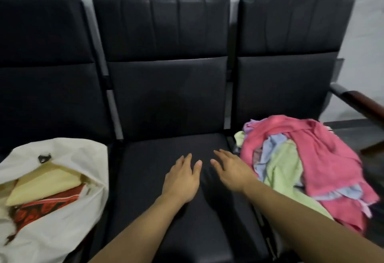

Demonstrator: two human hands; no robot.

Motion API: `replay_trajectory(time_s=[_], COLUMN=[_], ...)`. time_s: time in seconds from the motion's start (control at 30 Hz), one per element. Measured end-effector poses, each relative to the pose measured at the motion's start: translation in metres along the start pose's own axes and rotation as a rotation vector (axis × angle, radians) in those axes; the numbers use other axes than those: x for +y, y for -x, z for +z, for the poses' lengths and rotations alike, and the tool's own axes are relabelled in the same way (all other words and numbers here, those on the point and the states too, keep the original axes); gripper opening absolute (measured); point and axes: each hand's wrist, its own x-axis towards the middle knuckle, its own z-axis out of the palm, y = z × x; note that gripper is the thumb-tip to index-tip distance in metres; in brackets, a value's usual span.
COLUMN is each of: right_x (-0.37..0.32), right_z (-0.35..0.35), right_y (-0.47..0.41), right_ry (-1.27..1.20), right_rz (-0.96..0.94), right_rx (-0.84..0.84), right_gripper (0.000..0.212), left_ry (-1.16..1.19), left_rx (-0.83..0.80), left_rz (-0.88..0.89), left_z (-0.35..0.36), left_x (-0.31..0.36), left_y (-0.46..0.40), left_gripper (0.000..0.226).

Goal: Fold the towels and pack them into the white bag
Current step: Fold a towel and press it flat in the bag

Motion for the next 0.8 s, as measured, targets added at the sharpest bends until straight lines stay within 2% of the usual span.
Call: replay_trajectory(time_s=[0.07, 0.17, 0.3, 0.47, 0.53, 0.6, 0.63, 0.7, 0.77, 0.8], right_x=[0.041, 0.092, 0.160, 0.228, 0.248, 0.265, 0.274, 0.292, 0.307, 0.313], right_z=[-0.012, -0.029, -0.043, -0.074, -0.091, -0.104, -0.106, -0.107, -0.112, -0.115], right_y=[0.011, 0.024, 0.029, 0.019, 0.013, 0.006, 0.003, -0.001, 0.000, 0.002], right_ry=[0.069, 0.160, 0.211, 0.181, 0.031, -0.194, -0.225, -0.206, -0.262, -0.281], right_rz=[0.052, 0.094, 0.162, 0.292, 0.466, 0.640, 0.667, 0.623, 0.545, 0.512], right_rx=[0.010, 0.024, 0.086, 0.504, 0.475, 0.328, 0.269, 0.307, 0.435, 0.474], right_gripper=[0.062, 0.074, 0.058, 0.064, 0.084, 0.104, 0.107, 0.099, 0.075, 0.061], left_ry=[-0.027, -0.074, -0.086, 0.052, 0.098, 0.135, 0.157, 0.193, 0.244, 0.289], left_rx=[-0.052, -0.115, -0.169, -0.145, -0.095, -0.031, 0.004, 0.077, 0.105, 0.053], left_rz=[0.031, 0.058, 0.059, 0.117, 0.178, 0.255, 0.294, 0.364, 0.353, 0.294], left_z=[0.025, 0.060, 0.104, 0.142, 0.151, 0.156, 0.157, 0.160, 0.167, 0.171], left_x=[0.036, 0.076, 0.108, 0.148, 0.168, 0.189, 0.201, 0.224, 0.245, 0.255], left_y=[-0.008, -0.020, -0.042, -0.073, -0.083, -0.092, -0.095, -0.105, -0.114, -0.114], left_gripper=[0.066, 0.066, 0.067, 0.058, 0.055, 0.054, 0.053, 0.043, 0.026, 0.026])
